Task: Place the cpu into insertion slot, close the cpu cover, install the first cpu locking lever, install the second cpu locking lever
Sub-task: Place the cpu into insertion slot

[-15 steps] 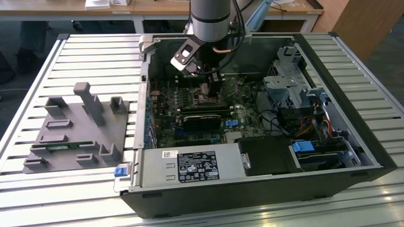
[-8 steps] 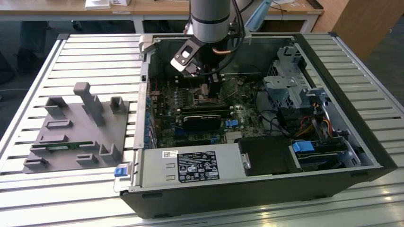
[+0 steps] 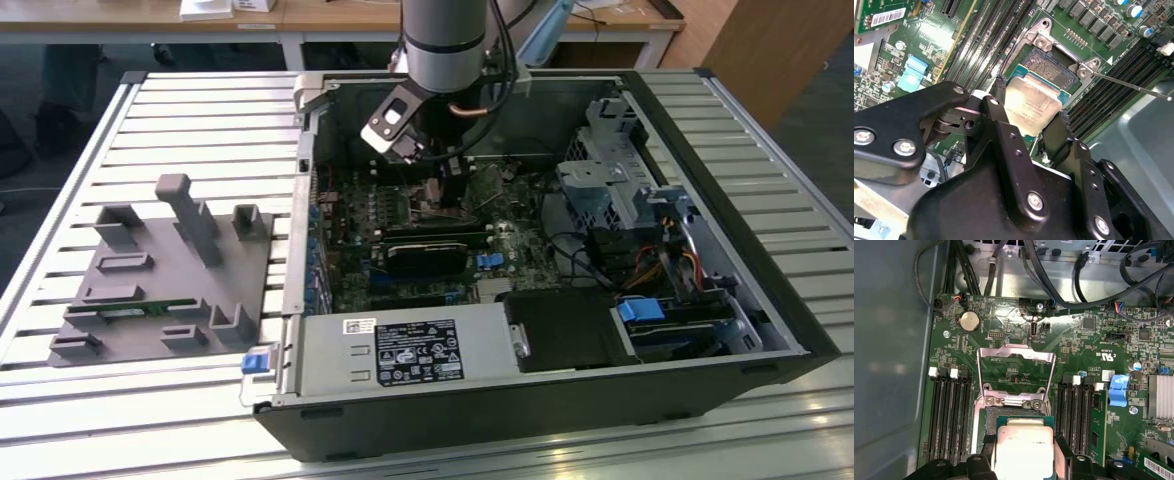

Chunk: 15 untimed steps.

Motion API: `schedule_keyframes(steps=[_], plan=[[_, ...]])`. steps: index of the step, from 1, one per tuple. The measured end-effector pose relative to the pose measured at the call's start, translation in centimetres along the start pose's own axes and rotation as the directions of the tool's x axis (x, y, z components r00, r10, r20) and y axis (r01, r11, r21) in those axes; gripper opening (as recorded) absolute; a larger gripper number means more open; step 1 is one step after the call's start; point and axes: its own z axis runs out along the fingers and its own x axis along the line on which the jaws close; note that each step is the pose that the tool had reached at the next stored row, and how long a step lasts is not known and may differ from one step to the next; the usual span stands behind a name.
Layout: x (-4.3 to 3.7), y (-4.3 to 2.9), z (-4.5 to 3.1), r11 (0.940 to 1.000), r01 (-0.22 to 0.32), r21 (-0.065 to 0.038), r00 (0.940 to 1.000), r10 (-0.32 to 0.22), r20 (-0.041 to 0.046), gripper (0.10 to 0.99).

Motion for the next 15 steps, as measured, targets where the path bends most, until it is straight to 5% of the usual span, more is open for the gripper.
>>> schedule_keyframes(steps=[15], plan=[[-0.01, -0.03, 0.35, 1.0000, 0.000, 0.000, 1.0000, 0.000, 0.0000, 0.541]])
